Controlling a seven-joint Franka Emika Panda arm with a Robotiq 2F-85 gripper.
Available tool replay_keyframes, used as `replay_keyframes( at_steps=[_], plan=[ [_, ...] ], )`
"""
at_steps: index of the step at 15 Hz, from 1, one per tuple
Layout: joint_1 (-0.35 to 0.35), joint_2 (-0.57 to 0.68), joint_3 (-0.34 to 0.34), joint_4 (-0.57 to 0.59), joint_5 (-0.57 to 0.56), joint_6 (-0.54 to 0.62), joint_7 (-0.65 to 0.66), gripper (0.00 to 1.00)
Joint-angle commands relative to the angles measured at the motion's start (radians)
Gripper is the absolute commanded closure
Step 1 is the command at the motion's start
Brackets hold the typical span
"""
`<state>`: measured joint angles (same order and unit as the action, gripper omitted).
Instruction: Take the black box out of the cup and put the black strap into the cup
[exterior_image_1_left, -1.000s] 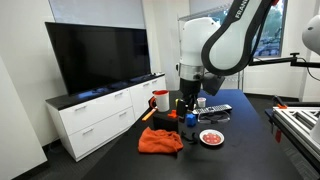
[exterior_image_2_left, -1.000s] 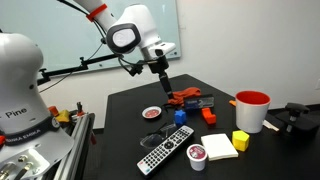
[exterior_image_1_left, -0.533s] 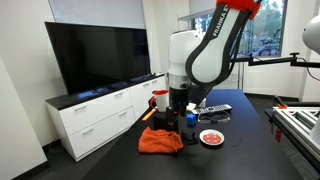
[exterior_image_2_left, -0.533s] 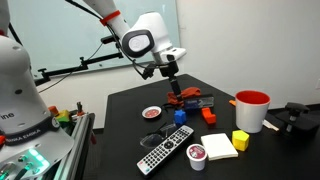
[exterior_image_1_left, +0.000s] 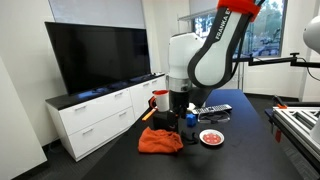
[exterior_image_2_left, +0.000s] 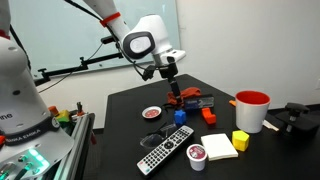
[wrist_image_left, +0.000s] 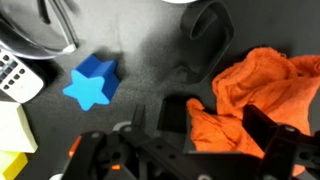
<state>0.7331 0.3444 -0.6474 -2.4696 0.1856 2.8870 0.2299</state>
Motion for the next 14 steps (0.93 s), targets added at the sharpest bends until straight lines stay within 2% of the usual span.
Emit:
replay_keyframes(
  at_steps=[1,5,8,11,14],
  plan=[
    [-0.156,-0.081,0.153,-0.04,-0.116,0.0,0.024,0.0],
    [-0.326,-0.126,0.343,-0.074,-0.156,-0.011,0.004,0.0],
    [-0.431,-0.152,0.448,-0.089,-0.146,-0.019,-0.012,0.0],
    [-0.511,-0.139,0.518,-0.094,-0.138,0.016,-0.029,0.0],
    [-0.545,-0.11,0.53,-0.098,-0.166,0.048,-0.018,0.0]
  ],
)
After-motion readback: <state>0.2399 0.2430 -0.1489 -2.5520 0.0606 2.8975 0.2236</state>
